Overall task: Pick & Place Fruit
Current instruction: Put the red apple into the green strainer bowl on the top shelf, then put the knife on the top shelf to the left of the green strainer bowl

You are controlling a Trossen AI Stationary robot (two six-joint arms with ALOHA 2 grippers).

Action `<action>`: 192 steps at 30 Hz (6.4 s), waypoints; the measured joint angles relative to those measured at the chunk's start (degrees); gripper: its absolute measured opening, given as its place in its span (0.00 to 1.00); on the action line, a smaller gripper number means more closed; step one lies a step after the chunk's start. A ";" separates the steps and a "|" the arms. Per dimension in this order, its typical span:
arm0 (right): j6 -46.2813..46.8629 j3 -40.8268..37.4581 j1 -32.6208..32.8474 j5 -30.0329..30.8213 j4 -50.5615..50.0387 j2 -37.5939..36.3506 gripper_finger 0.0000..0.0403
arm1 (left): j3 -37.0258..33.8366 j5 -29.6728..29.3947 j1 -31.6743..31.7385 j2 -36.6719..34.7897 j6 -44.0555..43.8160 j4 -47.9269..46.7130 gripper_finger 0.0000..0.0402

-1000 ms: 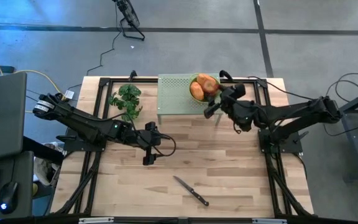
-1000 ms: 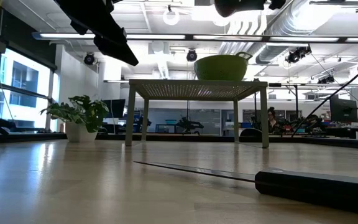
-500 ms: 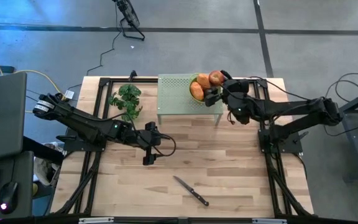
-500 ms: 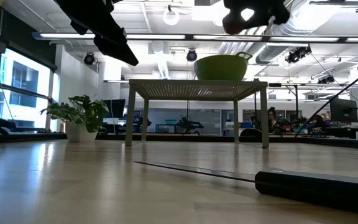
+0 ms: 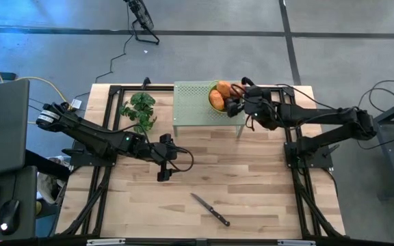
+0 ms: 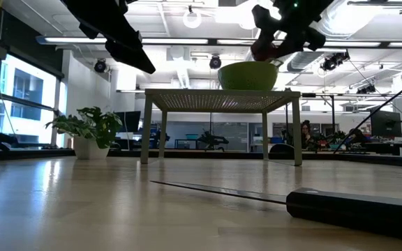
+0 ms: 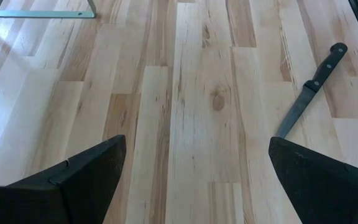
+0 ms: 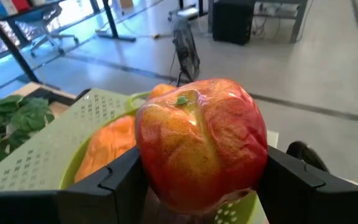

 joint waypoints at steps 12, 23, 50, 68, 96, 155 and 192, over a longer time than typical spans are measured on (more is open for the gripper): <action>-0.46 0.00 0.02 -4.62 -2.48 0.00 0.62 | 0.02 0.00 0.00 0.00 0.00 0.00 0.97; -4.24 0.00 0.09 -5.08 -2.76 0.00 0.69 | 0.02 0.00 0.00 0.00 0.00 0.00 0.97; -5.74 0.00 0.02 -5.49 -3.63 0.00 0.90 | 0.00 0.00 0.00 0.00 -0.02 0.00 0.97; -10.05 0.00 0.06 -2.57 0.14 -0.26 0.90 | 0.00 0.00 0.02 -0.02 -0.02 -0.02 0.97; -22.68 -0.02 3.86 -3.22 6.08 -4.99 0.90 | 0.02 1.02 0.00 1.14 3.04 1.13 0.97; 3.83 0.00 41.71 -15.16 15.07 4.26 0.74 | 0.02 4.63 -0.02 1.09 -11.13 -18.05 0.97; 11.53 18.84 41.77 -38.66 -11.36 29.44 0.74 | 0.02 4.59 -0.02 1.09 -11.26 -17.96 0.97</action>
